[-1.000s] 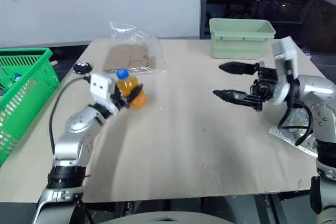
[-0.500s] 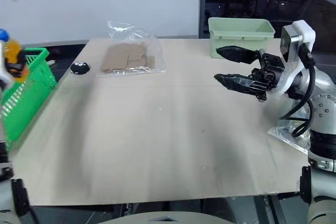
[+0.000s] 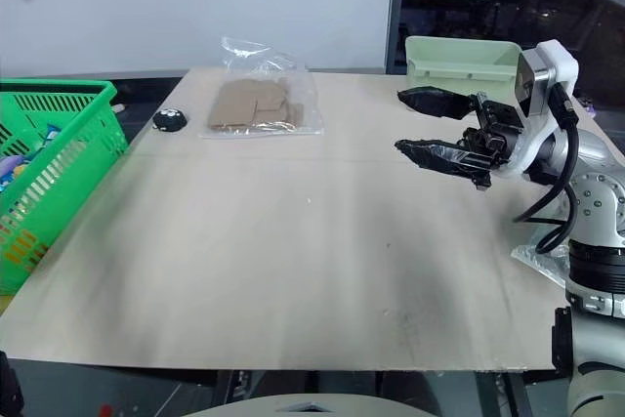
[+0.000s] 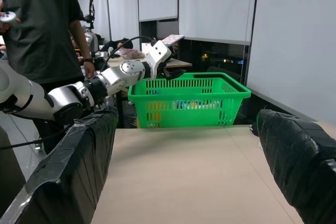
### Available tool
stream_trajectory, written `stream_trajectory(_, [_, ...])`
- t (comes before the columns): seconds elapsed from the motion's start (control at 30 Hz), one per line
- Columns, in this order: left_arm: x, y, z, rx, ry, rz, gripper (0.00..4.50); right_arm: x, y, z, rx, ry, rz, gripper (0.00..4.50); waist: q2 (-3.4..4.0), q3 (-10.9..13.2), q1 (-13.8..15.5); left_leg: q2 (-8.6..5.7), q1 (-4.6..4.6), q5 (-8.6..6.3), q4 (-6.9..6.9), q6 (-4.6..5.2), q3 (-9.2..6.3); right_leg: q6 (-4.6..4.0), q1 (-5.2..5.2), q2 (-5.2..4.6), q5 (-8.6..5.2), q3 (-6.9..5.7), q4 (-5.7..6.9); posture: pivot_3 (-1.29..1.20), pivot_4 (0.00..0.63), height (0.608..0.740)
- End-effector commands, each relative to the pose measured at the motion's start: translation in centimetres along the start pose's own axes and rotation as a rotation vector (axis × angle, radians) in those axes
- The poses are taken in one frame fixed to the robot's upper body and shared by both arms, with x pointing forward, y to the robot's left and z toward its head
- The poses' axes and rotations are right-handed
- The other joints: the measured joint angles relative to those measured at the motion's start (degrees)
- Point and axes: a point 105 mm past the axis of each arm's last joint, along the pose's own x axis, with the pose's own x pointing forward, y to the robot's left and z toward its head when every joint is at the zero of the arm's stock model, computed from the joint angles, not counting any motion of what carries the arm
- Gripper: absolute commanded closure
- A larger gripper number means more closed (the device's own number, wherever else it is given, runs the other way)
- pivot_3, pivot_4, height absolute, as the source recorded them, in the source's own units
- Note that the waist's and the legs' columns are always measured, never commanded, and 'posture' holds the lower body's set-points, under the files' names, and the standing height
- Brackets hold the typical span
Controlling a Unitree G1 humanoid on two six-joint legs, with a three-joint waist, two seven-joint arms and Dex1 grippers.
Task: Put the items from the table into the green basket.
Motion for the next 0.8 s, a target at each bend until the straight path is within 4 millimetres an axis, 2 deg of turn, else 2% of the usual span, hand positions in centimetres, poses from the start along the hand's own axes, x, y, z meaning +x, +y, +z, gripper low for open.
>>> stream_trajectory(0.03, [0.0, -0.1, 2.9, -0.143, -0.120, -0.026, 0.05, 0.0, 0.2, 0.7, -0.038, 0.001, 0.007, 0.00, 0.01, 0.00, -0.05, 0.00, 0.00, 0.00, 0.00, 0.00, 0.00, 0.00, 0.00, 0.00, 0.00, 0.00, 0.00, 0.06, 0.000, 0.740])
stream_trajectory(0.13, [-1.1, -4.8, 5.1, -0.249, -0.230, -0.272, 0.05, -0.3, 0.1, -0.2, -0.041, 0.039, -0.011, 0.00, 0.00, -0.02, 0.16, -0.01, -0.01, 0.00, 0.00, 0.00, 0.03, 0.00, 0.00, -0.01, 0.00, 0.02, 0.00, 0.06, 0.000, 0.740])
stream_trajectory(0.27, [-5.3, -11.7, 6.6, -0.364, -0.297, -0.662, 0.05, -1.2, -0.9, -2.4, -0.046, 0.085, -0.111, 0.00, -0.04, -0.04, -0.08, -0.02, -0.02, 0.00, 0.02, 0.00, 0.07, 0.00, 0.02, -0.01, 0.01, 0.07, -0.03, 0.05, 0.000, 0.740])
stream_trajectory(0.37, [-7.8, -15.4, 5.4, -0.363, -0.252, -0.806, 0.05, -2.7, -2.2, -5.3, -0.051, 0.151, -0.246, 0.00, -0.03, -0.05, -0.32, -0.03, 0.01, 0.00, 0.02, 0.00, 0.13, 0.00, 0.00, 0.00, 0.01, 0.16, 0.00, 0.05, 0.000, 0.740])
stream_trajectory(0.5, [-11.7, -20.9, 3.2, -0.456, -0.144, -0.967, 0.05, -6.1, -2.6, -11.0, -0.065, 0.310, -0.426, 0.00, -0.01, -0.07, -0.25, -0.01, 0.12, 0.00, 0.03, 0.01, 0.15, 0.00, 0.07, 0.07, 0.00, 0.21, 0.04, 0.04, 0.000, 0.740])
stream_trajectory(0.63, [-15.9, -24.4, 1.0, -0.400, -0.062, -1.122, 0.05, -7.8, -2.2, -14.3, -0.090, 0.366, -0.562, 0.00, 0.07, -0.05, -0.48, -0.03, 0.13, 0.00, 0.05, 0.01, 0.22, 0.01, 0.08, 0.08, 0.00, 0.34, 0.03, 0.01, 0.000, 0.740])
stream_trajectory(0.8, [-18.5, -25.9, -0.8, -0.387, 0.002, -1.206, 0.05, -7.2, -0.1, -17.4, -0.069, 0.369, -0.624, 0.00, 0.17, -0.13, -1.33, 0.01, 0.24, 0.01, 0.06, 0.01, 0.25, -0.03, 0.08, 0.14, -0.03, 0.39, 0.06, -0.01, 0.000, 0.740])
